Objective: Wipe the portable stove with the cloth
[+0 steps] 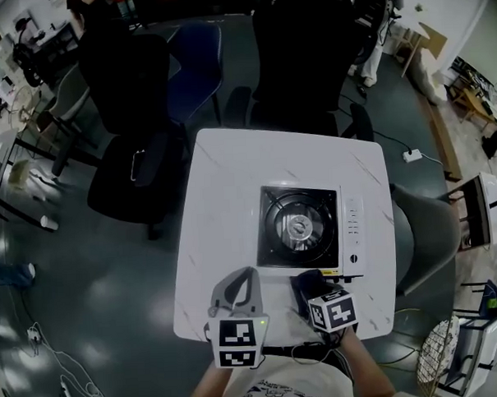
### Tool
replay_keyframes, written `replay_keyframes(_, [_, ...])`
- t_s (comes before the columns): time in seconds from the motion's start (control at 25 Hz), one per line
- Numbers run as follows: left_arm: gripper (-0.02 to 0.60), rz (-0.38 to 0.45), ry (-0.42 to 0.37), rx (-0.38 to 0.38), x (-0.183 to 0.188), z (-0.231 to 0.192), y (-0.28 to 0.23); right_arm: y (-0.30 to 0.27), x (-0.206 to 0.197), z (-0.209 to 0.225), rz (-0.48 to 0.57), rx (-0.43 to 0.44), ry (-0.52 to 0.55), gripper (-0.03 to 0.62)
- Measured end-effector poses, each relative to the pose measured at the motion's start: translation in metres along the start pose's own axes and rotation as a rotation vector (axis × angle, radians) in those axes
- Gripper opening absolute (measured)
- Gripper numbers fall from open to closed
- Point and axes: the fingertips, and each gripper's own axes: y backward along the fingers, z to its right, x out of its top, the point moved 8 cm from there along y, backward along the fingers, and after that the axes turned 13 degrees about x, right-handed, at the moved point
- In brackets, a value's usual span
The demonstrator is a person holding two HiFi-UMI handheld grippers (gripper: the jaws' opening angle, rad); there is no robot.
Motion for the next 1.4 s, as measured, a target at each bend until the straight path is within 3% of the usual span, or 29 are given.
replay_keyframes(0.28, [0.021, -0.002, 0.020, 0.037, -0.004, -0.016, 0.004, -0.020, 0.009, -0.013, -0.033, 0.028, 0.017, 0.101])
replay_keyframes(0.96, [0.020, -0.015, 0.093, 0.155, -0.024, -0.062, 0.022, -0.066, 0.042, -0.079, -0.089, 0.160, 0.174, 0.101])
replay_keyframes(1.24, [0.020, -0.013, 0.118, 0.210, -0.029, -0.080, 0.031, -0.078, 0.062, -0.118, -0.068, 0.233, 0.223, 0.101])
replay_keyframes(1.4, [0.020, -0.006, 0.133, 0.243, -0.029, -0.086, 0.034, -0.070, 0.078, -0.136, 0.001, 0.301, 0.215, 0.101])
